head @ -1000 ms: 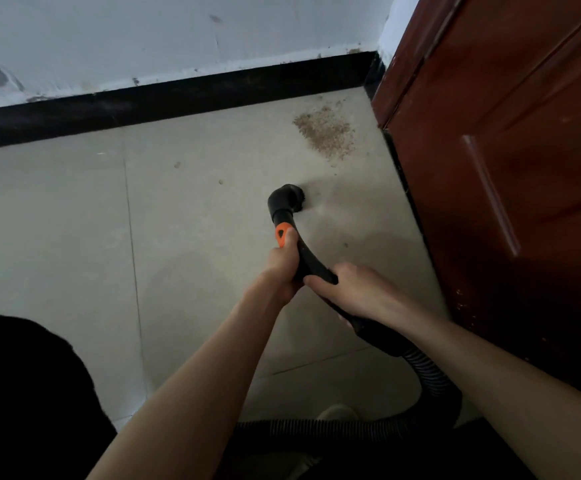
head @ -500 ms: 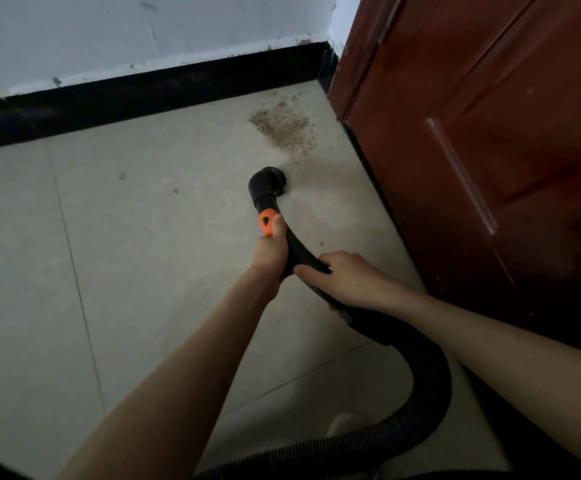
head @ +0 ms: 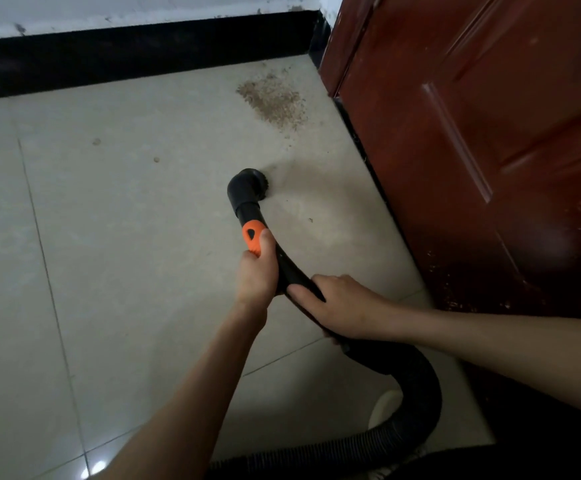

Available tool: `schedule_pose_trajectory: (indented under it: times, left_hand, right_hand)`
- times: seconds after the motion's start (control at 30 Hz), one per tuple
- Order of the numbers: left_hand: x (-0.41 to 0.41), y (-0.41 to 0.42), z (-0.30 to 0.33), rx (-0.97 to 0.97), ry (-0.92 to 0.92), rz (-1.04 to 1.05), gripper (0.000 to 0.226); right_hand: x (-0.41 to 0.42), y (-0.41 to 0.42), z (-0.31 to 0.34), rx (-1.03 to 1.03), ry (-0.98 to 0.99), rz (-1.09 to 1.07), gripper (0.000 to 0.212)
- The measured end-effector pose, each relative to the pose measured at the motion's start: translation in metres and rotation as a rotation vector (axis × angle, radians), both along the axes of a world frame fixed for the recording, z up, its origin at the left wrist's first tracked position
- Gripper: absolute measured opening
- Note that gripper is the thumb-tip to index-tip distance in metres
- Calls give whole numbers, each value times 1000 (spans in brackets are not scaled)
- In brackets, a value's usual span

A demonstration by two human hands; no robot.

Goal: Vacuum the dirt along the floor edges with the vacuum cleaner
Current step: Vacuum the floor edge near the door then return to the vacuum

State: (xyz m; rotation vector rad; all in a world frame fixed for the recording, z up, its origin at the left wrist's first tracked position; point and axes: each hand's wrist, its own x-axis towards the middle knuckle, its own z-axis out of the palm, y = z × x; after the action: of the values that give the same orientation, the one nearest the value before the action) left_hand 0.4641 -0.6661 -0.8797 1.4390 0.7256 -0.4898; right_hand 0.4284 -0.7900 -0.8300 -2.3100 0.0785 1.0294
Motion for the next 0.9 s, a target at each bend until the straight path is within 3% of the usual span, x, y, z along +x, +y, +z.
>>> schedule_pose_trajectory:
  times: [0.5, 0.67, 0.9]
  left_hand:
    - [-16, -33, 13, -46, 78, -11, 42]
    - [17, -49, 25, -181, 101, -54, 39]
    - [61, -59, 28, -304, 166, 96, 37]
  right_hand:
    - [-18, -33, 10, 80, -11, -56, 57]
    - [9, -49, 12, 72, -57, -144, 53]
    - [51, -46, 0, -139, -205, 5, 49]
